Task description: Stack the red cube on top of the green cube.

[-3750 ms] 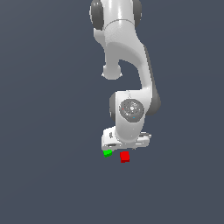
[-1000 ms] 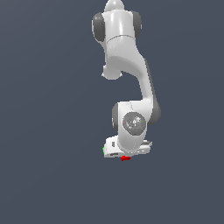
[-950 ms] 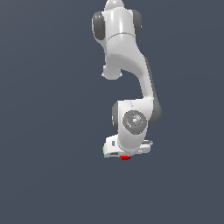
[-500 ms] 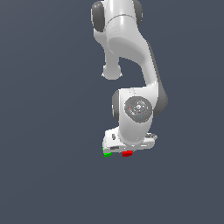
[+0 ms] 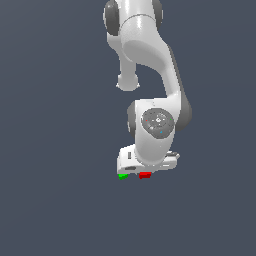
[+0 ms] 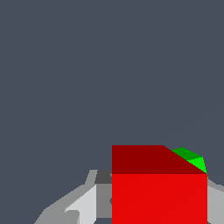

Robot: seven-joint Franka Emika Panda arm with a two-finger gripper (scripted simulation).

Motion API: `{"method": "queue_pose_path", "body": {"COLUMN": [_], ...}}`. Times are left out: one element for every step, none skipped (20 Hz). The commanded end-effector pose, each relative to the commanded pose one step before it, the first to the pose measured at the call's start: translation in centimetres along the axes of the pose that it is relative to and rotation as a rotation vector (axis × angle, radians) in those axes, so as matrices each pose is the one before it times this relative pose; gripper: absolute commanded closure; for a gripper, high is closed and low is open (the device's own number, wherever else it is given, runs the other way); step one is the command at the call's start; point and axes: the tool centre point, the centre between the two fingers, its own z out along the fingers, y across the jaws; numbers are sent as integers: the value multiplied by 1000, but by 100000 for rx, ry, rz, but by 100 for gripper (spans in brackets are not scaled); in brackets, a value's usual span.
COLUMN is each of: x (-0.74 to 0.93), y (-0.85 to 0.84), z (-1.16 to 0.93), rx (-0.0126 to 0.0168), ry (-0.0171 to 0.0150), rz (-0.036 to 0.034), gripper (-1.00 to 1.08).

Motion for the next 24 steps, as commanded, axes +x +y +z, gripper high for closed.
{"method": "queue_pose_path", "body": {"x": [-183, -133, -161, -192, -224, -259, -295, -313, -301, -286, -268, -247, -221, -192, -159, -125, -90, -54, -18, 0, 0, 0, 0, 0], "y": [450, 274, 331, 394, 463, 539, 620, 668, 653, 633, 606, 570, 545, 458, 384, 305, 221, 134, 45, 0, 0, 0, 0, 0], "z": [255, 193, 233, 277, 326, 379, 436, 469, 459, 444, 425, 399, 408, 321, 269, 214, 155, 94, 31, 0, 0, 0, 0, 0], "rx": [-22, 0, 0, 0, 0, 0, 0, 0, 0, 0, 0, 0, -2, 0, 0, 0, 0, 0, 0, 0, 0, 0, 0, 0], "ry": [33, 0, 0, 0, 0, 0, 0, 0, 0, 0, 0, 0, -60, 0, 0, 0, 0, 0, 0, 0, 0, 0, 0, 0], "rz": [70, 0, 0, 0, 0, 0, 0, 0, 0, 0, 0, 0, 34, 0, 0, 0, 0, 0, 0, 0, 0, 0, 0, 0], "gripper": [108, 108, 108, 108, 108, 108, 108, 108, 108, 108, 108, 108, 108, 108, 108, 108, 108, 108, 108, -92, -92, -92, -92, -92]}}
